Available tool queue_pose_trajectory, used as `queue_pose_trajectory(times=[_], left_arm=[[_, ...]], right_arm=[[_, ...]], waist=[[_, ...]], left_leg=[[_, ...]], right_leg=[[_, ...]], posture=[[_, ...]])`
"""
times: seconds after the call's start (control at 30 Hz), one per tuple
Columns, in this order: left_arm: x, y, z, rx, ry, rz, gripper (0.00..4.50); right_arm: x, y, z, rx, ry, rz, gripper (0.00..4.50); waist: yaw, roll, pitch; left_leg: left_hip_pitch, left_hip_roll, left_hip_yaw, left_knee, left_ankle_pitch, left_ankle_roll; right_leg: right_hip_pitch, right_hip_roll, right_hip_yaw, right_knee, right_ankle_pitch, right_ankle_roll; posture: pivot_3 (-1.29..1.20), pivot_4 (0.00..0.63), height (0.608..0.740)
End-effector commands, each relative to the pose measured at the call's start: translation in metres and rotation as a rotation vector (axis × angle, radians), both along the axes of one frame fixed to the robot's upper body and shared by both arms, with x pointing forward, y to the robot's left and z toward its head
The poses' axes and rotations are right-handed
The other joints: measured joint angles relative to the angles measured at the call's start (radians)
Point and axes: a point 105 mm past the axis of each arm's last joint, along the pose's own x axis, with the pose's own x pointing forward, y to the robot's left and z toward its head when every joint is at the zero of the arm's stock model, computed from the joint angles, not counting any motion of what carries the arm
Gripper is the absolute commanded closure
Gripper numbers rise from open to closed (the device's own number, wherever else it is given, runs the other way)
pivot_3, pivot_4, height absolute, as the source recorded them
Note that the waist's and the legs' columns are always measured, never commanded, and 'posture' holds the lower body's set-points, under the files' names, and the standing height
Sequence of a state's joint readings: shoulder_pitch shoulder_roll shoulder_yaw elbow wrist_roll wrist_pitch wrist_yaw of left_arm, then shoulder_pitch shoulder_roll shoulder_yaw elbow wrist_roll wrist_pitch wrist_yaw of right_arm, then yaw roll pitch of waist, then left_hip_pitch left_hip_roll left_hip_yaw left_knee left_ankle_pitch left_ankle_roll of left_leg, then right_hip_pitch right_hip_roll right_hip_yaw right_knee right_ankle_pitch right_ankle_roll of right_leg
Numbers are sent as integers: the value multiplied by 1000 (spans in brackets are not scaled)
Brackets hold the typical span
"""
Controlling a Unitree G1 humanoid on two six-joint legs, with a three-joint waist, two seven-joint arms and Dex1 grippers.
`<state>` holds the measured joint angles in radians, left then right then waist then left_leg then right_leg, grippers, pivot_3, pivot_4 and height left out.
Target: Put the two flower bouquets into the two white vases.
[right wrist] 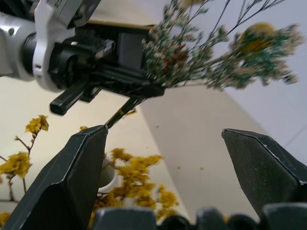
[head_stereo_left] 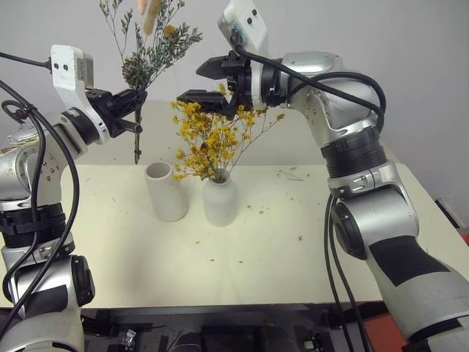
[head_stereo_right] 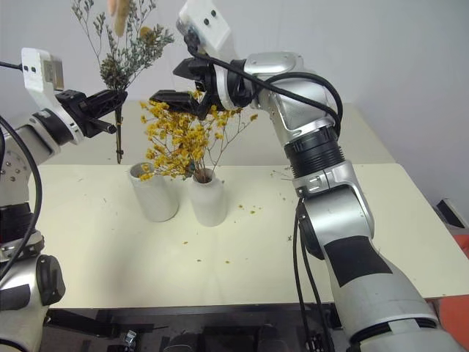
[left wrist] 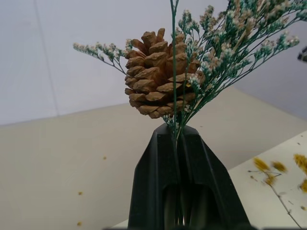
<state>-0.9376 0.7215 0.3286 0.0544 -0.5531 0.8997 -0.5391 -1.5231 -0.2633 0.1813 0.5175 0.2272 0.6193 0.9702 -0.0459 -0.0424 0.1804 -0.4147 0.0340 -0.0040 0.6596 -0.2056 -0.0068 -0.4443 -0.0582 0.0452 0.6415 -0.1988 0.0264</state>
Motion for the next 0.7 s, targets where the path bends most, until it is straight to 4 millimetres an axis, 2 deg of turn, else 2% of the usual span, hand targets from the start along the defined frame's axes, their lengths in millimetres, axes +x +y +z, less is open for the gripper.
queue_pose_trajectory(times=[0.03, 0.33, 0.47, 0.7], left_arm=[[-8, 8, 16, 1, -55, 25, 4488], [-16, 1, 19, -31, -69, -54, 4488], [-17, -1, 24, -75, -81, -81, 4488], [-20, -5, 20, -110, -49, -117, 4488]], right_arm=[[-8, -1, 5, -49, -32, 20, 0], [-5, -4, -16, -153, 3, 12, 0], [-5, -4, -19, -167, 7, 13, 0], [-7, -4, -20, -175, 8, 11, 0]], waist=[[1, 0, 0], [0, 0, 0], [0, 0, 0], [0, 0, 0]], left_leg=[[0, 0, 0, 0, 0, 0], [0, 0, 0, 0, 0, 0], [0, 0, 0, 0, 0, 0], [0, 0, 0, 0, 0, 0]], right_leg=[[0, 0, 0, 0, 0, 0], [0, 0, 0, 0, 0, 0], [0, 0, 0, 0, 0, 0], [0, 0, 0, 0, 0, 0]], posture=[[0, 150, 740], [0, 150, 740], [0, 150, 740], [0, 150, 740]])
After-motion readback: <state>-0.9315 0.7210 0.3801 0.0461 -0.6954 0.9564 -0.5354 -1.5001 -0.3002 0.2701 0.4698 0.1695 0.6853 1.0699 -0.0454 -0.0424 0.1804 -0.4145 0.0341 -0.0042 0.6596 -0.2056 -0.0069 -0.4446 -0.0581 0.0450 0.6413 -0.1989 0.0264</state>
